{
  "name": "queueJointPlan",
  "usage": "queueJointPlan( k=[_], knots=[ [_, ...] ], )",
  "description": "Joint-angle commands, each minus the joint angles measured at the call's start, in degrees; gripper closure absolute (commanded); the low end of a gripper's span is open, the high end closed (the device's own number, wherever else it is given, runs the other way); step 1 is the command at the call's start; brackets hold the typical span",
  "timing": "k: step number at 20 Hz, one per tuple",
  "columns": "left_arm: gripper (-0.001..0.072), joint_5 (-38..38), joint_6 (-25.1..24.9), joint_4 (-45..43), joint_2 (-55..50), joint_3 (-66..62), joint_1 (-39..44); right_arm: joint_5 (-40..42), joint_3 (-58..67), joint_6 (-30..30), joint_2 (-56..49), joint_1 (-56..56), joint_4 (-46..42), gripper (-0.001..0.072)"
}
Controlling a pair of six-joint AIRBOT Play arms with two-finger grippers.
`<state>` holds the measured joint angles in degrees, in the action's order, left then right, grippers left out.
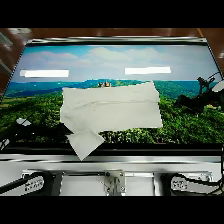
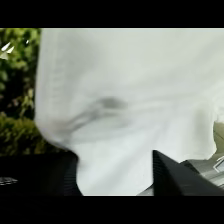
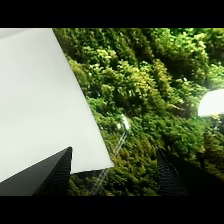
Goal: Fold the shirts.
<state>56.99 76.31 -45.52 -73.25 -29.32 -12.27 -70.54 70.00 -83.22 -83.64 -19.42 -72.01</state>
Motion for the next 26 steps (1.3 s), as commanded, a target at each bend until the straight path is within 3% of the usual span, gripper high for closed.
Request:
queueJointPlan(
  k=[1,2,3,5,8,11,16,21,22,24,25,26],
  knots=[
    [0.0408,-2.8,-0.3,4.0,-2.0,0.2,3.1,-0.2,0.0,-0.1,0.0,0.0,0.1,0.0078],
    [0.0440,-2.4,-0.9,4.0,-2.0,0.2,3.1,-0.4,0.0,-0.1,0.0,0.0,-0.1,0.0078],
    [0.0546,-1.7,-1.6,4.0,-1.9,0.2,2.9,-0.6,0.0,-0.1,0.0,0.0,-0.1,0.0078],
    [0.0671,-0.4,-3.4,4.0,-1.6,0.1,2.3,-1.2,-0.1,-0.1,-0.6,0.0,-0.1,0.0078],
    [0.0671,1.6,-6.0,4.0,-0.4,0.1,0.8,-3.1,-2.6,1.2,-2.5,0.0,2.1,0.0078],
    [0.0671,3.5,-8.4,4.0,2.4,0.0,-1.4,-7.3,-6.6,7.7,-6.0,-0.1,7.3,0.0077],
    [0.0670,5.4,-9.3,4.0,4.6,-2.0,-2.1,-4.4,-8.1,7.4,-11.1,0.0,13.2,0.0078],
    [0.0671,5.7,-9.2,4.6,4.6,-4.7,-2.1,-1.4,-8.1,5.4,-14.5,3.7,13.3,0.0081],
    [0.0671,5.7,-9.2,4.9,4.6,-5.1,-2.1,-0.8,-8.1,5.4,-15.1,4.9,13.1,0.0140],
    [0.0671,5.7,-9.2,5.0,4.6,-6.0,-2.1,0.5,-8.0,5.6,-15.0,6.1,12.8,0.0544],
    [0.0671,5.7,-9.5,5.0,4.6,-6.8,-2.1,0.7,-7.6,5.9,-14.4,6.0,14.0,0.0644],
    [0.0671,5.7,-10.7,5.0,4.6,-7.9,-2.1,0.6,-6.9,7.4,-13.5,5.6,15.0,0.0649]
  ],
)
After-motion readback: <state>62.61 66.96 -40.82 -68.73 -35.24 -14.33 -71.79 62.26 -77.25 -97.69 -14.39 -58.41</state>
